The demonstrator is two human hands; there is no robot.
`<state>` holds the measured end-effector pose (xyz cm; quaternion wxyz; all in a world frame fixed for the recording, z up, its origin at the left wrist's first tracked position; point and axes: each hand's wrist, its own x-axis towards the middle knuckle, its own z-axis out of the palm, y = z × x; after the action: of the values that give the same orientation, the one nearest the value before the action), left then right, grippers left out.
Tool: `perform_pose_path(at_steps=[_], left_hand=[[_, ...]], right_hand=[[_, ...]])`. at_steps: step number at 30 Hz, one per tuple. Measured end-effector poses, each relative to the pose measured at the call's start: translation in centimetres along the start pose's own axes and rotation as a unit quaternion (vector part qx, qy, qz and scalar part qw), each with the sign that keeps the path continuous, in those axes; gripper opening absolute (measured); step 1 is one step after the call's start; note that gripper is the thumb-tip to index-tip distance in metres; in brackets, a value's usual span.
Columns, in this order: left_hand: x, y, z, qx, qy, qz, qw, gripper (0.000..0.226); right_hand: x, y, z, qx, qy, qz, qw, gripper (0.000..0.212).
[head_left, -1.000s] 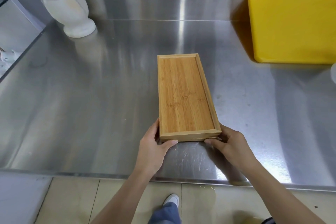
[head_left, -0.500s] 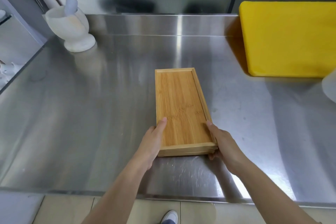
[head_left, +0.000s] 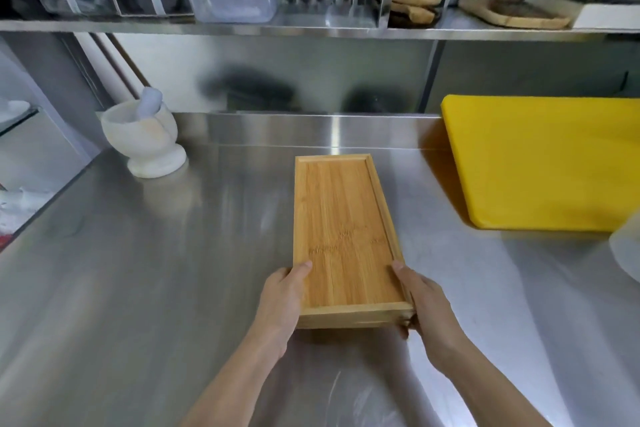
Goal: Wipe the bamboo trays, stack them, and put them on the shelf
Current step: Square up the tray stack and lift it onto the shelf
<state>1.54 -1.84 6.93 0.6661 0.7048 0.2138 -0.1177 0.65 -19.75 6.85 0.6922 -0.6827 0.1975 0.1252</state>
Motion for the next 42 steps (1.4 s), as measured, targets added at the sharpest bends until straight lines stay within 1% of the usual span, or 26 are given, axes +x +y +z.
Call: perform_pose_path(at_steps=[5, 10, 14, 19, 22, 26, 32, 35, 38, 40, 42], left_hand=[[4.6, 9.8, -0.6, 0.019, 0.003, 0.072, 0.997, 0.041], [8.2, 20.5, -0.9, 0.012, 0.002, 0.144, 0.989, 0.037], [10.8, 27.7, -1.4, -0.007, -0.009, 0.164, 0.986, 0.029], [16.0, 33.7, -1.4, -0.019, -0.019, 0.155, 0.988, 0.027], [20.2, 35.6, -1.4, -0.014, -0.025, 0.145, 0.989, 0.028], [25.4, 36.8, -1.0, -0.010, -0.023, 0.136, 0.990, 0.028], [30.2, 36.9, -0.1, -0.011, -0.022, 0.120, 0.993, 0.024], [32.3, 37.1, 0.1, -0.008, -0.024, 0.119, 0.993, 0.026], [33.6, 37.4, -0.4, -0.044, -0.064, 0.123, 0.989, 0.033], [34.1, 37.0, -0.8, -0.071, -0.106, 0.160, 0.979, 0.035], [34.3, 35.7, -1.6, -0.102, -0.154, 0.209, 0.960, 0.042]], right_hand=[[4.5, -8.5, 1.7, 0.006, 0.010, -0.102, 0.995, 0.038], [8.5, -18.3, 3.5, 0.027, 0.011, -0.169, 0.985, 0.035], [12.1, -25.5, 4.6, 0.034, 0.012, -0.172, 0.984, 0.046], [17.4, -32.1, 6.0, 0.025, -0.007, -0.139, 0.990, 0.044], [21.2, -34.0, 6.8, 0.022, -0.021, -0.131, 0.991, 0.044], [25.9, -35.1, 7.6, 0.032, -0.019, -0.114, 0.993, 0.039], [30.9, -35.1, 8.3, 0.056, -0.027, -0.077, 0.995, 0.027], [32.4, -35.3, 8.6, 0.065, -0.026, -0.078, 0.994, 0.024], [33.2, -35.8, 8.8, 0.082, -0.033, -0.088, 0.992, 0.022], [33.4, -36.1, 8.7, 0.105, -0.045, -0.096, 0.989, 0.026], [33.4, -35.6, 8.3, 0.110, -0.076, -0.124, 0.983, 0.031]])
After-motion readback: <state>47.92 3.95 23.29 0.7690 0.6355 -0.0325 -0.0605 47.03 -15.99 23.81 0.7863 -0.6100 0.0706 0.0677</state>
